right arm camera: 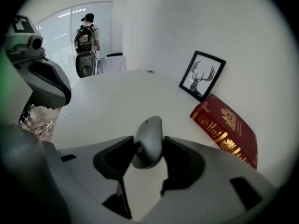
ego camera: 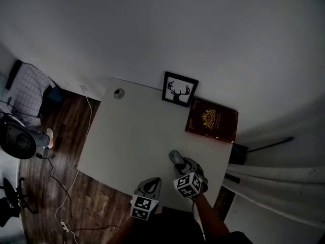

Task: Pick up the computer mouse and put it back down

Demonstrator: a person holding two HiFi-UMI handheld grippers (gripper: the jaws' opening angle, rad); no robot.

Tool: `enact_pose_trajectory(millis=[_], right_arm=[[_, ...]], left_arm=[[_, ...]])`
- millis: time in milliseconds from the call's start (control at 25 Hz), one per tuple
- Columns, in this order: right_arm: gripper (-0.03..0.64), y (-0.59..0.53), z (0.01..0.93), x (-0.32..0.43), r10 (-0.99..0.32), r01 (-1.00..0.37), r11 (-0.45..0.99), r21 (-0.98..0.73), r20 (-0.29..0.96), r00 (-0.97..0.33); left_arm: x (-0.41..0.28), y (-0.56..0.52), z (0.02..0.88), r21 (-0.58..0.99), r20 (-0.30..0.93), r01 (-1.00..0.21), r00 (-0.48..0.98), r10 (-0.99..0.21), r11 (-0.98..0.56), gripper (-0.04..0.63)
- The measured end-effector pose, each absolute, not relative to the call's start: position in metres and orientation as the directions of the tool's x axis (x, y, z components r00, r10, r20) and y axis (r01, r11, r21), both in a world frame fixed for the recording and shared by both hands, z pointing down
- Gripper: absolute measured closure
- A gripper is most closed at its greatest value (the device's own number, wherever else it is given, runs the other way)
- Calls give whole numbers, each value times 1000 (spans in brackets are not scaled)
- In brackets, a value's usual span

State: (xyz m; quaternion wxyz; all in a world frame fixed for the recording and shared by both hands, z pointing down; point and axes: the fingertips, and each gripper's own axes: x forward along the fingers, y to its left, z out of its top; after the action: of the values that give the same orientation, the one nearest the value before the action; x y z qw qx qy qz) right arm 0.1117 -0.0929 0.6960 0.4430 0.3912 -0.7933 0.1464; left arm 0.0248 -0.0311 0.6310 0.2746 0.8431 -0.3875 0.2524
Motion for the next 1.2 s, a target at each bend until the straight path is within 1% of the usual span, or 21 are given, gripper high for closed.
enact_pose_trajectory(millis=[40,80,200,320,520,600,640,760,880,920,1000,1080,1120,1200], right_arm=[[461,-93,692,111,-501,-753,648,116,809,-306],[479,-94,690,111,-507,-757,644,115,805,-309],[480,-94,692,110,-503,-759,642,111,808,-307],[482,-94,691,108,-499,-740,660,130,812,-303],[485,-87,693,101,-500,-658,721,215,820,-280],[485,-83,694,97,-507,-610,748,262,819,-270],[485,-82,695,95,-510,-590,757,279,818,-268],[485,-78,696,93,-513,-564,771,298,815,-271],[485,-76,695,92,-515,-550,778,304,810,-280],[485,-75,694,91,-518,-541,781,311,807,-284],[485,-72,695,90,-523,-515,792,328,799,-295],[485,-70,698,88,-527,-480,805,349,792,-308],[485,-69,699,87,-527,-460,812,358,788,-317],[485,-66,700,86,-522,-426,827,367,782,-341]], left_arm=[[25,-33,632,277,636,-789,578,-511,-548,594],[25,-34,633,289,633,-787,584,-508,-545,594],[22,-40,637,310,633,-785,592,-499,-537,594],[18,-43,638,297,638,-788,584,-502,-539,594],[14,-46,641,283,646,-792,575,-503,-542,594],[13,-49,641,239,655,-782,567,-499,-576,594],[12,-51,642,190,664,-766,561,-494,-614,594],[11,-65,642,12,690,-664,547,-474,-748,594],[20,-86,641,-79,694,-540,574,-435,-838,590],[25,-92,642,-107,703,-487,580,-413,-867,567],[36,-97,652,-162,739,-351,577,-349,-922,459],[48,-94,666,-173,781,-203,568,-260,-964,382],[53,-93,672,-165,791,-148,570,-220,-975,368],[62,-91,678,-139,797,-73,584,-156,-988,368]])
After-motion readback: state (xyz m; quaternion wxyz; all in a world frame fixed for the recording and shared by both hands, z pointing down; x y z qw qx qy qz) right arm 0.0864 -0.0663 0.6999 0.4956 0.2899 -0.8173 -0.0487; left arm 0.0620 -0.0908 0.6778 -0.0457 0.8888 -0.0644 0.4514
